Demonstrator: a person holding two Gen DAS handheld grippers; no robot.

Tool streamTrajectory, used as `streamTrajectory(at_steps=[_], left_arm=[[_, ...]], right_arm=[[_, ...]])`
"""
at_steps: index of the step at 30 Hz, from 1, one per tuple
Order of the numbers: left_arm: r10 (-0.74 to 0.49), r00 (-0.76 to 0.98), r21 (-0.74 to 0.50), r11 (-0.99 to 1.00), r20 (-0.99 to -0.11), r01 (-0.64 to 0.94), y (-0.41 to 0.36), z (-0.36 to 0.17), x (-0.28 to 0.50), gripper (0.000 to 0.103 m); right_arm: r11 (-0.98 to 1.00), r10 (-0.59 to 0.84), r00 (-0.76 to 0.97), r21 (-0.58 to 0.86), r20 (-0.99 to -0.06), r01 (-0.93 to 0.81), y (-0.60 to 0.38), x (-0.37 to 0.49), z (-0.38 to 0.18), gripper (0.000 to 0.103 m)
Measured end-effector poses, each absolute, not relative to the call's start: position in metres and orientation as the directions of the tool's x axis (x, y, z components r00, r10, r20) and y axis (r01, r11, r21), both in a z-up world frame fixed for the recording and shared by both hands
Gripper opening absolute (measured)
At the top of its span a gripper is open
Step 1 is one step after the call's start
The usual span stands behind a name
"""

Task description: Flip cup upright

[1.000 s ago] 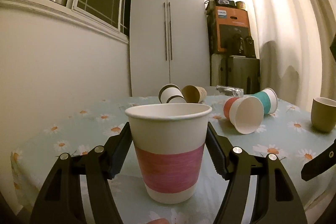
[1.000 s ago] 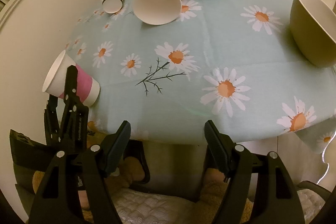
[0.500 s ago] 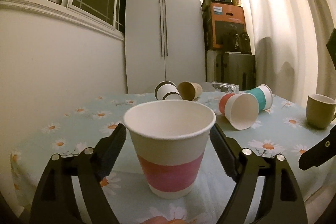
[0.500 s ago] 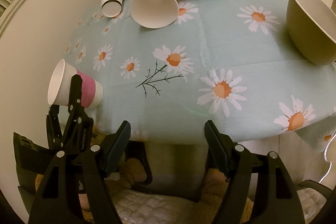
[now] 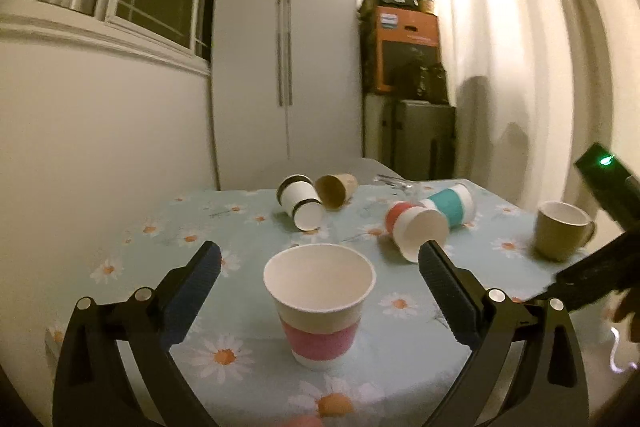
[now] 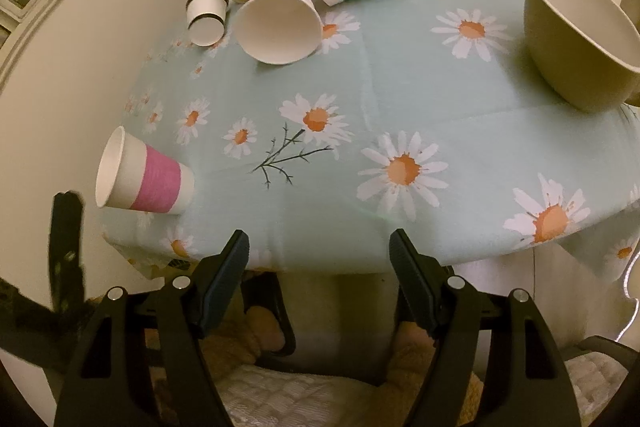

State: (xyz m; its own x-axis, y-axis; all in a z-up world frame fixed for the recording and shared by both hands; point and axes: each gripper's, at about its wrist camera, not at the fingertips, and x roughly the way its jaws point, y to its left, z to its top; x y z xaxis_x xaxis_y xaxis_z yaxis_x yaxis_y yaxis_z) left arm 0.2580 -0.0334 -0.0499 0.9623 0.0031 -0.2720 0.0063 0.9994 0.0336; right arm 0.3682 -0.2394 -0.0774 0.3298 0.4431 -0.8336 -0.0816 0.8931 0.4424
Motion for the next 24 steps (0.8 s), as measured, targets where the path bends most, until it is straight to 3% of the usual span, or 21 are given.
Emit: streamTrajectory(at_steps=[4,6,10,16,24], left_arm=[[-0.045,0.934,0.031,0.998,-0.355,0.059,-0.029,-0.036,0.248,0.097],[-0.067,0.922,0.015,0.997,-0.380,0.079,-0.025,-0.029,0.241,0.097],[-0.095,0.873,-0.025,0.995,-0.478,0.095,-0.011,-0.012,0.227,0.097],[-0.140,0.843,-0.054,0.990,-0.520,0.131,0.005,-0.001,0.198,0.097],[-0.155,0.823,-0.067,0.988,-0.547,0.142,0.017,-0.028,0.170,0.097]], right_arm=[[0.886,0.457,0.366,0.451,-0.810,-0.108,-0.238,0.362,-0.070,0.072],[0.882,0.465,0.386,0.454,-0.797,-0.126,-0.235,0.359,-0.065,0.079],[0.892,0.449,0.416,0.425,-0.791,-0.156,-0.226,0.348,-0.058,0.081],[0.885,0.464,0.491,0.406,-0.737,-0.228,-0.207,0.320,-0.041,0.084],[0.906,0.424,0.611,0.309,-0.669,-0.290,-0.189,0.271,-0.021,0.084]])
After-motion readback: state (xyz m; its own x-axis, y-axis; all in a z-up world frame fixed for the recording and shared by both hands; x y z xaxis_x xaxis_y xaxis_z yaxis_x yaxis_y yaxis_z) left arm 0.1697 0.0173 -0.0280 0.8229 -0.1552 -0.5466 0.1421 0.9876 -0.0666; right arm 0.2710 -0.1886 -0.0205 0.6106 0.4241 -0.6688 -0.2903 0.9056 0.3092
